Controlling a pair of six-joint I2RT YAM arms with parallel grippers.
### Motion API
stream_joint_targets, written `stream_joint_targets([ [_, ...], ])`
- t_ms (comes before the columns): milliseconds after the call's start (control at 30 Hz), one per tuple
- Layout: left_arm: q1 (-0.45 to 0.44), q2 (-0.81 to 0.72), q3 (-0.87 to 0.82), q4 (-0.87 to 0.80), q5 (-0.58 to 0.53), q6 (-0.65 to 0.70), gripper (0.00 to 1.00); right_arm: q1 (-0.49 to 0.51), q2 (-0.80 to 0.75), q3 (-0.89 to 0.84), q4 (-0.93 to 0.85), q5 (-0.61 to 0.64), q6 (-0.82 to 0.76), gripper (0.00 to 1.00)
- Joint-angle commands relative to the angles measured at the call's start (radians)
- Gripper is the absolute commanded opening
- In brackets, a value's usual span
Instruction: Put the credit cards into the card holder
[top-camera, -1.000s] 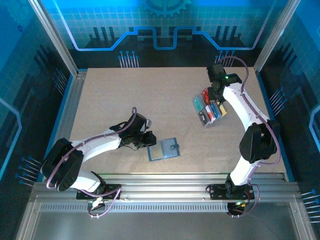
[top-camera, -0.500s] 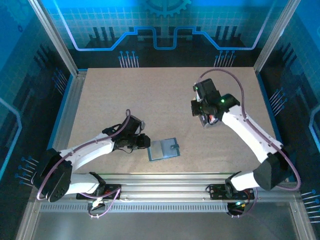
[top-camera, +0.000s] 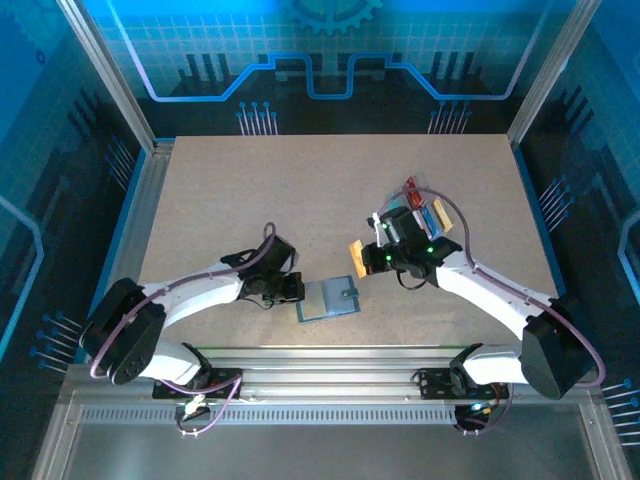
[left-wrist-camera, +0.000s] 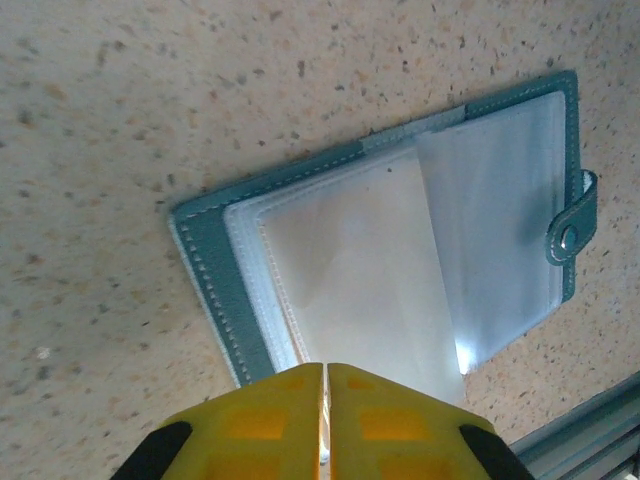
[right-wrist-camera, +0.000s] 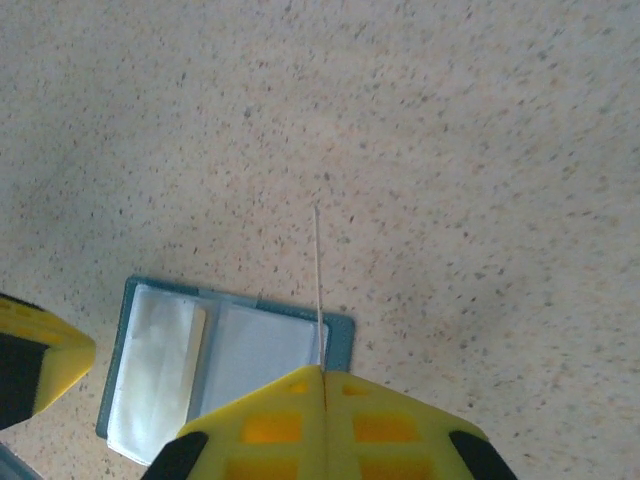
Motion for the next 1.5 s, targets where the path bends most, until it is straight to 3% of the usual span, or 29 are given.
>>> stream_joint_targets([
  [0, -0.013, 0.053, 0.048, 0.033, 0.03, -0.014, 0.1, 0.011, 0.003, -0.032, 0.123, -0.065, 0.039, 0.0],
  [633, -0.07, 0.131, 0.135, -0.008, -0.021, -0.004, 0.08, 0.042, 0.119, -0.09, 0.28, -0.164, 0.094, 0.0],
  [967, -0.07, 0.164, 0.083, 0.009, -0.033, -0.007, 0.08, 0.042, 0.147, -0.136, 0.407, -0.284, 0.155, 0.0],
  [1467, -0.067, 0.124, 0.03, -0.01, -0.074, -0.012, 0.07, 0.056, 0.23, -0.198, 0.586, -0.359, 0.26, 0.0],
])
